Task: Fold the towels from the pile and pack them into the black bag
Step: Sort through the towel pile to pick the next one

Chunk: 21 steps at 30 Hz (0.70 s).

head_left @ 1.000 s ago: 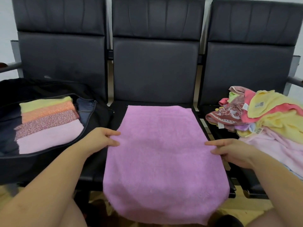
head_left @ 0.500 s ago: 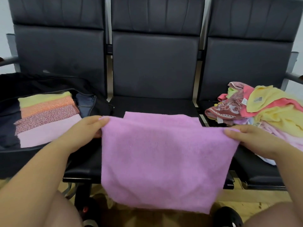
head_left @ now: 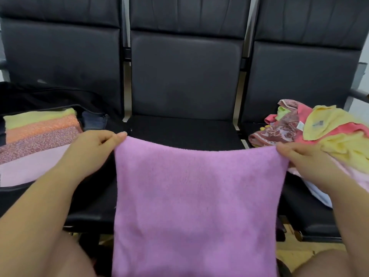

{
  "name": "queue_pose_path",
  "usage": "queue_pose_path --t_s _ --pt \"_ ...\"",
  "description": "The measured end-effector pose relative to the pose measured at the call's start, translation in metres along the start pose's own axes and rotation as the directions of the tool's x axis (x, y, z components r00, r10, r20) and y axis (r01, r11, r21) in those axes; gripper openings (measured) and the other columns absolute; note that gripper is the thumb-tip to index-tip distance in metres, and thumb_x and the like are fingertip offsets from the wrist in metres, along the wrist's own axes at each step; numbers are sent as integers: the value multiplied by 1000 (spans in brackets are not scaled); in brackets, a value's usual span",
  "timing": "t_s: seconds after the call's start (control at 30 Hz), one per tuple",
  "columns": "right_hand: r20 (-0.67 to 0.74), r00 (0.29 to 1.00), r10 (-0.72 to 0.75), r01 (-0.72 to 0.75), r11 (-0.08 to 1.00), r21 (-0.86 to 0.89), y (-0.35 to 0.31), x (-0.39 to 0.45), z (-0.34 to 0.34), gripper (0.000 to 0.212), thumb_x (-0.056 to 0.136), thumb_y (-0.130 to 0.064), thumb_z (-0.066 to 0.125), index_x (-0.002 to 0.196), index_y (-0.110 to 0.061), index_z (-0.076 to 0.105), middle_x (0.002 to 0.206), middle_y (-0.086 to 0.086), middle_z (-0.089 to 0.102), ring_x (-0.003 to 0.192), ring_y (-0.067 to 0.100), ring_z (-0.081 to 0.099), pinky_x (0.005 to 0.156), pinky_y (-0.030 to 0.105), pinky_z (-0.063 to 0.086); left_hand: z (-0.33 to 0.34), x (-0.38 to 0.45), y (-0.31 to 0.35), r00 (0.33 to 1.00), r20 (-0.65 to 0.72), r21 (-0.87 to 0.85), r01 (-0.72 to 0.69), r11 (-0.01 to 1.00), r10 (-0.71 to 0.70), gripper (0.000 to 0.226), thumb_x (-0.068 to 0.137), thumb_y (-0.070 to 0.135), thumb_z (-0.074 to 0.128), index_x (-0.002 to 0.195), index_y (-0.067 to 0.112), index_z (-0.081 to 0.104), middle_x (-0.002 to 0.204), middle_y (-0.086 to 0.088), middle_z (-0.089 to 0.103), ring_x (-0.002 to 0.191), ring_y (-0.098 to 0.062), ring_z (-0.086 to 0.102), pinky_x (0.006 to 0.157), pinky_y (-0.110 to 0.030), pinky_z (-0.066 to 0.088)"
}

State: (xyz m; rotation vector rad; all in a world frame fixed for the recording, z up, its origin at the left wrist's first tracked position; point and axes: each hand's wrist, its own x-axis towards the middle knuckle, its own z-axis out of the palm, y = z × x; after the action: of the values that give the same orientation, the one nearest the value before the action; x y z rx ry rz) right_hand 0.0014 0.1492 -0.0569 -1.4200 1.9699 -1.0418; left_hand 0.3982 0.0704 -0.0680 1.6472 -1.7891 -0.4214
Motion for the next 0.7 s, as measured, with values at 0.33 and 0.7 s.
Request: queue_pose_path --t_s 0.33,0.7 --pt "-35 999 34 -40 980 -193 17 53 8 20 90 -25 64 75 -13 71 49 -4 64 56 15 59 58 26 45 34 39 -4 930 230 -390 359 848 -287 35 94 36 55 72 9 59 56 -9 68 36 -9 56 36 -18 44" --pt "177 984 24 33 949 -313 24 91 86 88 86 -35 67 153 -23 13 153 2 34 135 23 41 103 33 37 119 46 -5 896 425 45 118 992 -126 99 88 44 61 150 29 -14 159 3 -9 143 -13 17 110 -24 21"
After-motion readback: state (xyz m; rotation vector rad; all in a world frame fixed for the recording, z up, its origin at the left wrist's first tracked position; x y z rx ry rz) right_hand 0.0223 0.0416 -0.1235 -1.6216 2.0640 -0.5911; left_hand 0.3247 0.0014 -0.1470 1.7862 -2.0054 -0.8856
